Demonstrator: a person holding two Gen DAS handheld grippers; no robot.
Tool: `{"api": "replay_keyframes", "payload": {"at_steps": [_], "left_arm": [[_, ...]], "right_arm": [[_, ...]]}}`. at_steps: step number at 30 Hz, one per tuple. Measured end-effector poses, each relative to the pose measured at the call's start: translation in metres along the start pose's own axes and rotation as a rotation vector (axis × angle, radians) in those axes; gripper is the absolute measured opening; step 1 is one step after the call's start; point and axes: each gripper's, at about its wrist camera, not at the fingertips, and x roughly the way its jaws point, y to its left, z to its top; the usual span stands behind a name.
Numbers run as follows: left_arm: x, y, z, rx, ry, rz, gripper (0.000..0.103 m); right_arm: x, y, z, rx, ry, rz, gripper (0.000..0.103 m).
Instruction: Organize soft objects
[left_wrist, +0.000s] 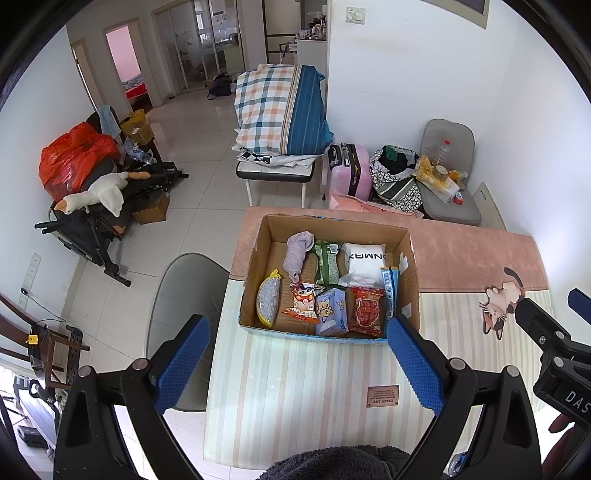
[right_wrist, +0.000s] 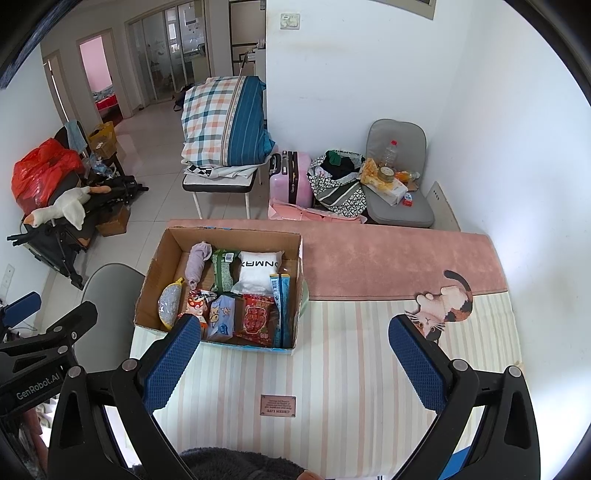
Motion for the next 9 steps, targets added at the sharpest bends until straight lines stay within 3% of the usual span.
{"api": "replay_keyframes", "payload": {"at_steps": [9], "left_arm": [[-0.0040, 0.0029, 0.0019, -0.001, -0.021, 0.003, 0.099]], "right_arm": [[-0.0004, -0.0027, 0.0037, 0.002, -0.001, 0.000, 0.103]]}}
